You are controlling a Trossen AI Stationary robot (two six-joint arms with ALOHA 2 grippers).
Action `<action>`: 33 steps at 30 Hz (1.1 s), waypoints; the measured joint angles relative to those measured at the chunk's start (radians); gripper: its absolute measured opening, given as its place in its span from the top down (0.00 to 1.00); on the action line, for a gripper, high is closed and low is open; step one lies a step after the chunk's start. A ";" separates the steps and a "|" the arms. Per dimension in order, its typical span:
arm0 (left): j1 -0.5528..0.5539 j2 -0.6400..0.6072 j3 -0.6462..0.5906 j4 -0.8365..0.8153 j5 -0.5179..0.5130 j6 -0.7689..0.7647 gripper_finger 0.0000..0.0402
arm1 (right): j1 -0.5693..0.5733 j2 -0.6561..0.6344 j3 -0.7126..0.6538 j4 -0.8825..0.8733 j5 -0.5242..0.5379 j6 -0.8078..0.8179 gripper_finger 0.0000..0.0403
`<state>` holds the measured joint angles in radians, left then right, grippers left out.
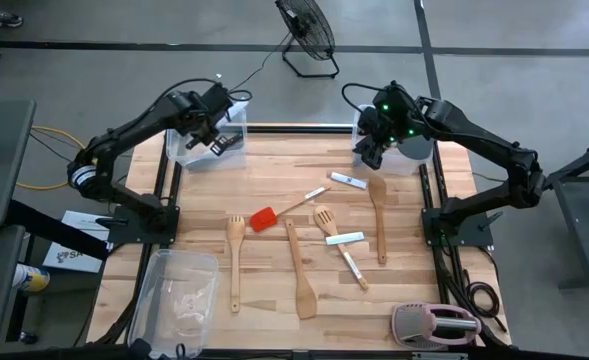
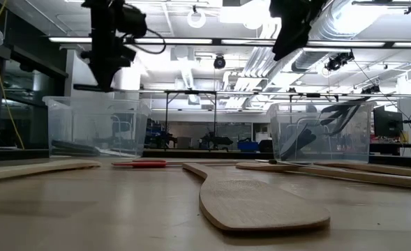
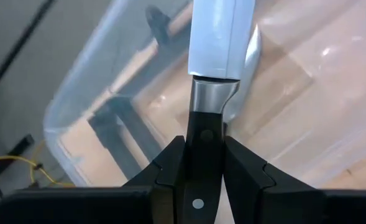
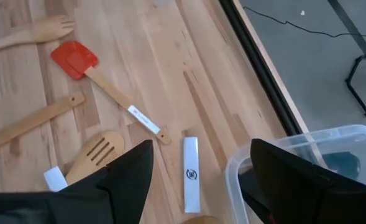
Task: Pick & Place Kitchen Items
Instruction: Put the black kitchen knife into the top left transparent bin
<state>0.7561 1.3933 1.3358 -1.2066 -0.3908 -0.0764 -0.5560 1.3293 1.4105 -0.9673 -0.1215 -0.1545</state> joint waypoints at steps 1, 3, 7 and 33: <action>0.008 0.000 -0.013 0.001 0.015 0.001 0.81 | 0.000 0.000 0.000 0.004 0.000 0.001 0.35; 0.022 0.000 -0.039 0.004 0.032 0.000 0.81 | 0.000 0.000 0.000 0.013 0.000 0.001 0.35; 0.043 0.000 -0.083 0.010 0.035 0.004 0.81 | 0.000 0.000 0.000 0.017 0.000 0.005 0.35; 0.057 0.000 -0.206 0.089 0.004 0.072 0.81 | 0.000 0.000 0.000 0.015 0.023 0.053 0.35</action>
<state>0.8135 1.3937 1.1301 -1.1172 -0.3864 -0.0044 -0.5564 1.3293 1.4105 -0.9520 -0.0986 -0.1013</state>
